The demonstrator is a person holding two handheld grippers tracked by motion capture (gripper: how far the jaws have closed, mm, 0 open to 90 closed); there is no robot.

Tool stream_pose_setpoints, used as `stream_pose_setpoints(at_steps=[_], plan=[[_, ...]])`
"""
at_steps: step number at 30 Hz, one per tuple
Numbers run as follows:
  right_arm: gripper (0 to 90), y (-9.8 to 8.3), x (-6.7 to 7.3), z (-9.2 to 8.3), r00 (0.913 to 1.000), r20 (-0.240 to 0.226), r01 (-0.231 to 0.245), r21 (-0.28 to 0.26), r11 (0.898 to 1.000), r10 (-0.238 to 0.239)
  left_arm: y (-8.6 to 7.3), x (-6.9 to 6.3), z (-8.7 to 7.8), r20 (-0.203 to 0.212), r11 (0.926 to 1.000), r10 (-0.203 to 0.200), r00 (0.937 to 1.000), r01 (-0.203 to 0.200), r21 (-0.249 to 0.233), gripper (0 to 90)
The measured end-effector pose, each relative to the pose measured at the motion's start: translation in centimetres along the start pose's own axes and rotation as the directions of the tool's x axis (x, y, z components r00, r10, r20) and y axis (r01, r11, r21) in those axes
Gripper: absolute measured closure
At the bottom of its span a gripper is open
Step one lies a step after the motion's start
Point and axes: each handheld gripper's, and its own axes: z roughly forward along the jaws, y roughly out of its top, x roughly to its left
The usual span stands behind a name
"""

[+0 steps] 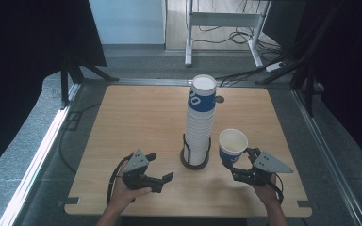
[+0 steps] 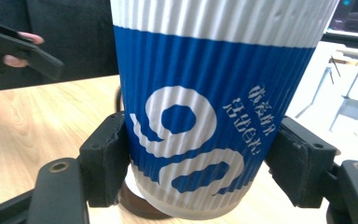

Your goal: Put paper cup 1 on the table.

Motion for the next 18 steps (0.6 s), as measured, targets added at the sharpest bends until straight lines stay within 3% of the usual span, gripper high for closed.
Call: stream_pose_setpoints(at_steps=[14,18], plan=[[27.9,-1.9,-2.6,0.9,0.9943,0.102,-0.038,0.084,0.996,0.03,-0.1,0.0,0.2,0.001,1.0,-0.001,1.0,0.001,0.008,6.2],[27.9,-2.8,-3.6,1.8,0.988,0.15,-0.058,0.137,0.989,0.037,-0.1,0.0,0.2,0.004,0.9999,0.0,1.0,0.0,0.012,6.3]])
